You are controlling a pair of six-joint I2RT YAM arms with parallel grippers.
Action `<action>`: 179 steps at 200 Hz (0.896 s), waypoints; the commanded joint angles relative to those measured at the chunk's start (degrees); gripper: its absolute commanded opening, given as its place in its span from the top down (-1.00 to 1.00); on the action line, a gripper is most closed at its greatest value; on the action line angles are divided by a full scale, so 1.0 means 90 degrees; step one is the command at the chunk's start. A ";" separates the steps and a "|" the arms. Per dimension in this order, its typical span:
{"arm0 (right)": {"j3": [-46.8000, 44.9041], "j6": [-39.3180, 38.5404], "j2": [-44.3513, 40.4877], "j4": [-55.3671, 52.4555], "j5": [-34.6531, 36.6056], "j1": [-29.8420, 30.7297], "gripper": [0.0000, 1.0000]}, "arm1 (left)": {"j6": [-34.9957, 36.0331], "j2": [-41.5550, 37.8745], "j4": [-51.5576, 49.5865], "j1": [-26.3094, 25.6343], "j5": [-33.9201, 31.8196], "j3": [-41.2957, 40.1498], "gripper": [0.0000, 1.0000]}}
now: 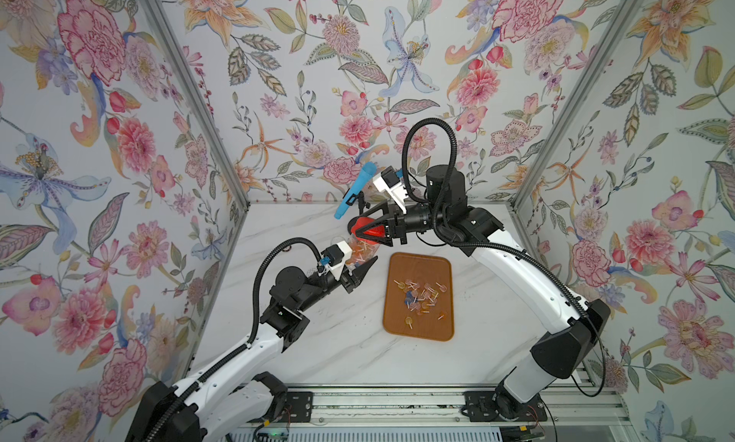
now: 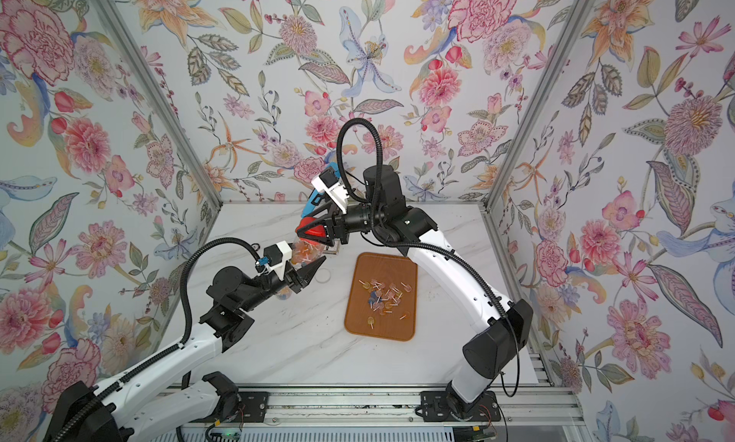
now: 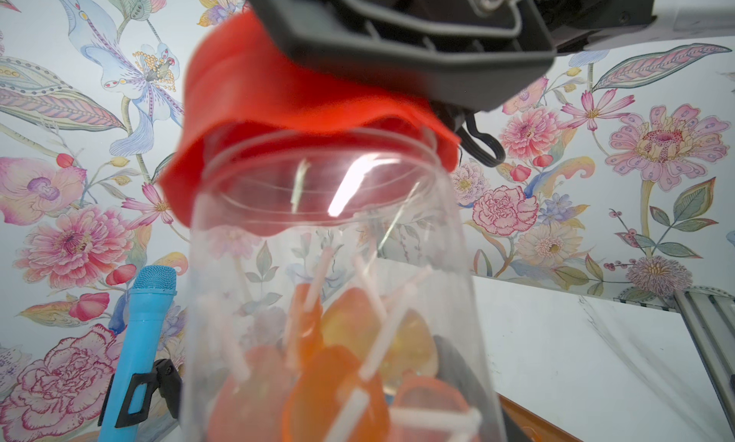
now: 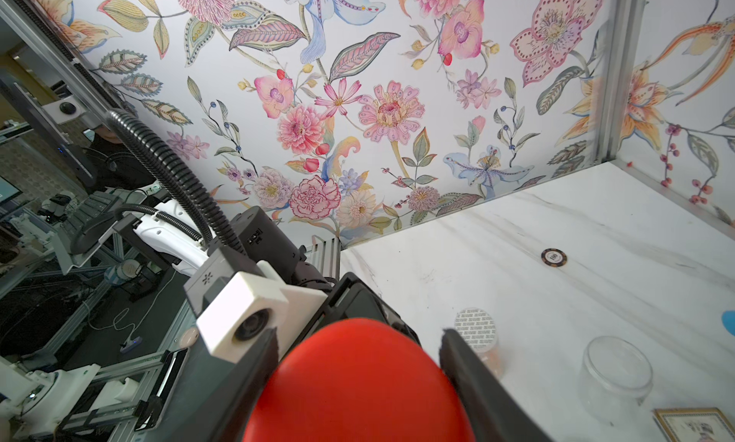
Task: Pour the candies out of the jar
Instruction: Unscrew the lid from the jar, then place the lid at the center of the board.
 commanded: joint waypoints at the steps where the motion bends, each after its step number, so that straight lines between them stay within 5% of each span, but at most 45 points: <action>1: 0.0324 0.0306 0.0101 0.0027 -0.0528 -0.0035 -0.02 | 0.0223 0.0173 0.0077 0.0008 0.0065 -0.0080 1.00; 57: 0.0166 0.0066 -0.0052 -0.0008 0.0258 -0.0091 0.05 | 0.0153 0.0130 0.0182 0.0046 0.0085 -0.0117 1.00; 92: -0.0350 -0.0302 -0.0262 0.0001 0.1553 -0.0120 0.07 | 0.0043 -0.0353 0.0354 0.0047 -0.0777 -0.0791 1.00; 134: -0.1595 -0.0624 -0.0419 0.0338 0.2943 0.0209 0.07 | -0.0097 -0.1230 0.0153 0.0174 -0.2038 -0.1588 1.00; 179: -0.3689 -0.0157 -0.0294 0.2352 0.4196 0.0747 0.07 | -0.0239 -0.1823 0.0050 0.0565 -0.2837 -0.2043 1.00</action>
